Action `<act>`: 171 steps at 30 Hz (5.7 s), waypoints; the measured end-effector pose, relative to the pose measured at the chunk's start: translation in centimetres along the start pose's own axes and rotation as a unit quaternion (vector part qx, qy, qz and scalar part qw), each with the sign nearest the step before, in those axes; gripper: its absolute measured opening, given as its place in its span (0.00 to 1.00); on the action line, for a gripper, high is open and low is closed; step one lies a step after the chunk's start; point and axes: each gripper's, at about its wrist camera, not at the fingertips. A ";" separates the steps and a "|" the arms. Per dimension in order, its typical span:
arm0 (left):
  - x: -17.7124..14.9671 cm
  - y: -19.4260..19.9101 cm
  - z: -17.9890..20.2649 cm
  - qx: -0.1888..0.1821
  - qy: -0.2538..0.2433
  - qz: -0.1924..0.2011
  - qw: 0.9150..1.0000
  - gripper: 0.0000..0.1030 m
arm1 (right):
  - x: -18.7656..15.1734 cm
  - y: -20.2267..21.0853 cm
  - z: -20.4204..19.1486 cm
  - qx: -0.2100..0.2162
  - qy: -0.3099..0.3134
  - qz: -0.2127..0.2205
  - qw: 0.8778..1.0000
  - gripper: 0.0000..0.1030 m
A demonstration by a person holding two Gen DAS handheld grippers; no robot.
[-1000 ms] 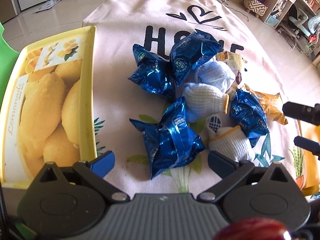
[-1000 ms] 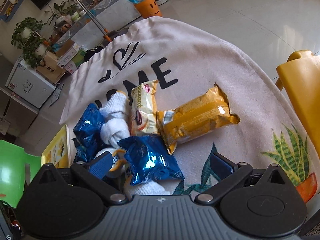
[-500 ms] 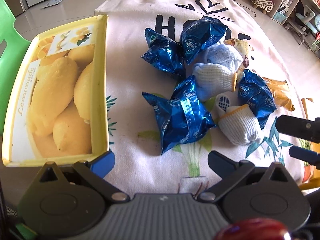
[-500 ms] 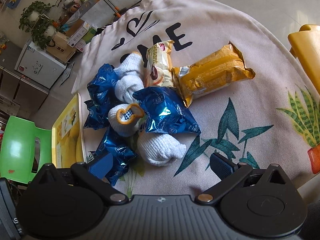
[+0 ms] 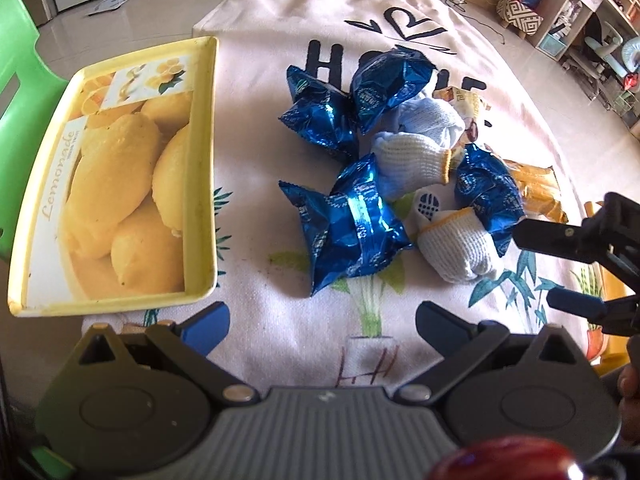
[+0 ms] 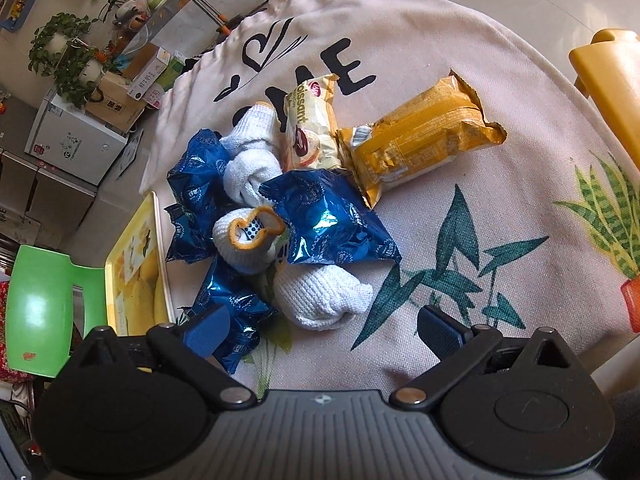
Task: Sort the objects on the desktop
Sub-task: 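Move the right gripper to a white knit glove while the left gripper approaches a blue foil packet, then grasp the white glove with the right gripper while the left gripper grasps the blue foil packet, then carry the glove and blue packet to the yellow tray and open both grippers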
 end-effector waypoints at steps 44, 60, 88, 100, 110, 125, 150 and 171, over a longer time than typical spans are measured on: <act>4.4 -7.5 0.6 0.005 0.017 0.001 1.000 1.00 | 0.7 -3.7 0.9 -0.061 -0.040 0.031 0.997 0.61; 5.3 -7.9 1.0 0.014 0.039 0.018 0.999 0.99 | 0.7 -4.0 1.0 -0.066 -0.050 0.027 0.996 0.75; 5.3 -9.7 1.2 0.080 0.010 -0.020 0.997 0.99 | 0.6 -4.4 0.5 -0.071 -0.034 0.029 0.996 0.83; 5.0 -8.0 0.3 0.044 0.041 0.015 0.998 0.74 | 0.6 -4.0 0.9 -0.056 -0.041 0.030 0.997 0.59; 4.3 -5.2 -0.5 0.029 0.050 0.041 0.997 0.74 | -0.2 -3.8 1.5 -0.002 -0.068 0.001 0.998 0.56; 4.0 -1.7 -3.1 0.036 0.090 0.078 0.992 0.74 | -1.3 -4.1 -0.2 0.098 -0.061 -0.032 0.993 0.56; 3.7 2.4 -13.1 0.130 0.252 0.116 0.952 0.74 | -5.2 -9.2 -10.6 0.180 0.014 -0.099 0.978 0.56; 3.5 3.9 -15.9 0.220 0.318 0.135 0.912 0.99 | -6.2 -12.2 -14.5 0.199 0.049 -0.102 0.974 0.79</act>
Point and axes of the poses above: each gripper's, at about its wrist camera, not at the fingertips, and y roughly against the way its jaws point, z to its right, x to its top, and after that the axes turned 9 degrees about -y, right-handed
